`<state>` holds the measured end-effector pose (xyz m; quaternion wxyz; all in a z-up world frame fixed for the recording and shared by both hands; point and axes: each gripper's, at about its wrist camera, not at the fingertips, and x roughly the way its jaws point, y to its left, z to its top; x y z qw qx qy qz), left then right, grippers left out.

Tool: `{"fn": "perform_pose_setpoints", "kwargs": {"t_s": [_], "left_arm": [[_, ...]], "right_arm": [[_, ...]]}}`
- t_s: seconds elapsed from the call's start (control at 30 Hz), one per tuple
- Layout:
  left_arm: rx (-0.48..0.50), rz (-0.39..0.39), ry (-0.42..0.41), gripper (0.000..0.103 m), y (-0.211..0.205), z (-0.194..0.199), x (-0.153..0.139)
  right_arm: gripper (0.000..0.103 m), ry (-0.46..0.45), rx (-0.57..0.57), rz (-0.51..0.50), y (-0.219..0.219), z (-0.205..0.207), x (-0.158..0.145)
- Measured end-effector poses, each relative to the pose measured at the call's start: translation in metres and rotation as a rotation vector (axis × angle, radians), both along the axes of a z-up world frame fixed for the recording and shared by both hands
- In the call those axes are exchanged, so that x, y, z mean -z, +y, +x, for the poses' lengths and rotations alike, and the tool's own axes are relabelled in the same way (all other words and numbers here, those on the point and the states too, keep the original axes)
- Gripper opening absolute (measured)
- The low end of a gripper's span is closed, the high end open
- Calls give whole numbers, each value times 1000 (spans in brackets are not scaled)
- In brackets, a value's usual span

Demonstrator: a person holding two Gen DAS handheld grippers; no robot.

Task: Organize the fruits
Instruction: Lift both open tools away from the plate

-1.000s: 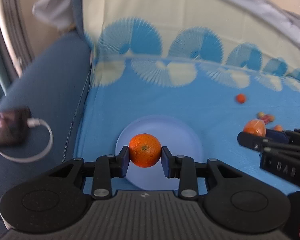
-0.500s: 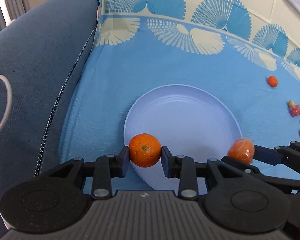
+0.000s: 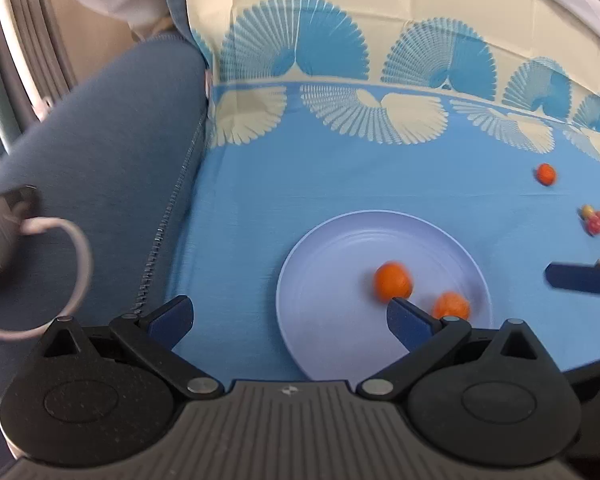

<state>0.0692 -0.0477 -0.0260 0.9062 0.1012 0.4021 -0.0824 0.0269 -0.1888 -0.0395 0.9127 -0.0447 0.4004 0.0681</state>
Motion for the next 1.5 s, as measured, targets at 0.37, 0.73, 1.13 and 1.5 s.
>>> {"fn": "perform_pose_setpoints", "kwargs": {"t_s": [0.37, 0.73, 1.13, 1.5], "left_arm": [[249, -78, -120, 103, -12, -49, -62], [170, -39, -136, 103, -10, -51, -73], [226, 28, -308, 103, -6, -38, -84], [207, 150, -358, 103, 30, 24, -76]], "right_arm": [[102, -88, 146, -7, -14, -52, -45], [102, -70, 212, -22, -12, -71, -63], [102, -69, 231, -33, 2, -72, -66], [102, -32, 213, -101, 25, -58, -57]]}}
